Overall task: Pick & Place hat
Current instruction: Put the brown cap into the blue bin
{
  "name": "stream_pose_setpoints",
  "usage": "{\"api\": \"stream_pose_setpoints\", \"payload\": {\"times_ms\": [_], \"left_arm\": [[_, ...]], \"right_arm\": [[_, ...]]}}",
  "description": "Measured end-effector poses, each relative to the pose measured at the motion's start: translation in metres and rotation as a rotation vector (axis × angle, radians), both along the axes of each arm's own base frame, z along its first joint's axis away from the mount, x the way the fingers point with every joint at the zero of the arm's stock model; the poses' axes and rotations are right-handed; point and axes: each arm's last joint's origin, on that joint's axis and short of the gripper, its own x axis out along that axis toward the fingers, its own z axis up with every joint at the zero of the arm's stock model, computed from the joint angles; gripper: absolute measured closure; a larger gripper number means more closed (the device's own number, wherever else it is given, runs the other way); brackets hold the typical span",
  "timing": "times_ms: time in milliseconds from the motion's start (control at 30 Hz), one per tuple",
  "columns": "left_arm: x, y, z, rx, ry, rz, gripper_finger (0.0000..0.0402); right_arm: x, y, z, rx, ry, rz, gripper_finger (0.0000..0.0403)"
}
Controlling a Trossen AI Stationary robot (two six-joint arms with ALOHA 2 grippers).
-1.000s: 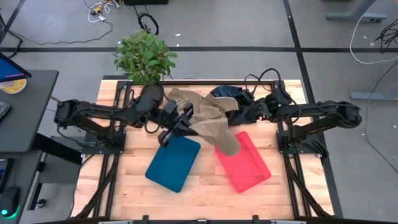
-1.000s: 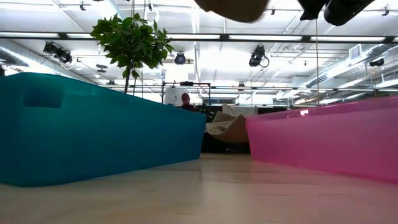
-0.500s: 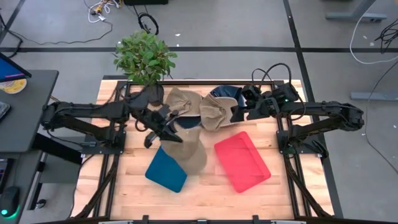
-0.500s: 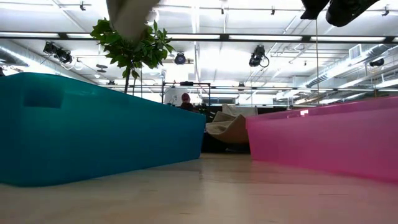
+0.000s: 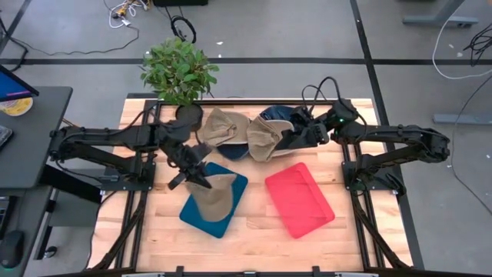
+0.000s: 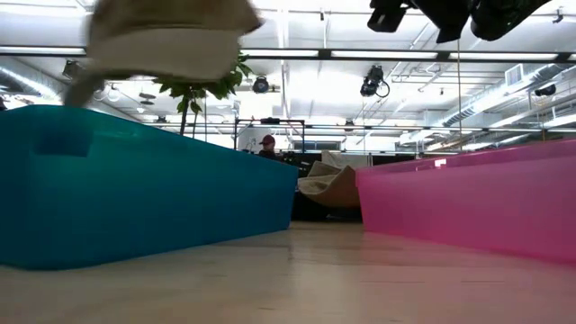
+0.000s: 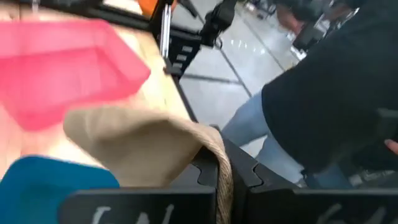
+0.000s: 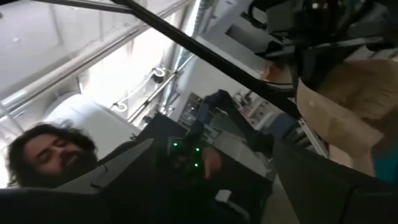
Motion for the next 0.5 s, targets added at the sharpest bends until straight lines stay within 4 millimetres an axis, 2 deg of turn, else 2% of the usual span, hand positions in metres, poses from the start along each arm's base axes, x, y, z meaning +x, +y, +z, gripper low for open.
{"api": "stream_pose_setpoints", "payload": {"times_ms": [167, 367, 500], "left_arm": [[-0.004, -0.002, -0.006, 0.025, 0.052, -0.041, 0.0396], [0.003, -0.012, -0.014, 0.050, 0.061, -0.113, 0.0396], [0.007, -0.022, -0.027, 0.043, 0.144, -0.182, 0.0396]], "right_arm": [[0.001, 0.000, -0.002, -0.004, 0.015, -0.018, 0.0080], [0.002, -0.001, -0.003, -0.017, 0.007, -0.051, 0.0080], [0.003, -0.001, -0.004, -0.015, 0.014, -0.062, 0.0080]]}}
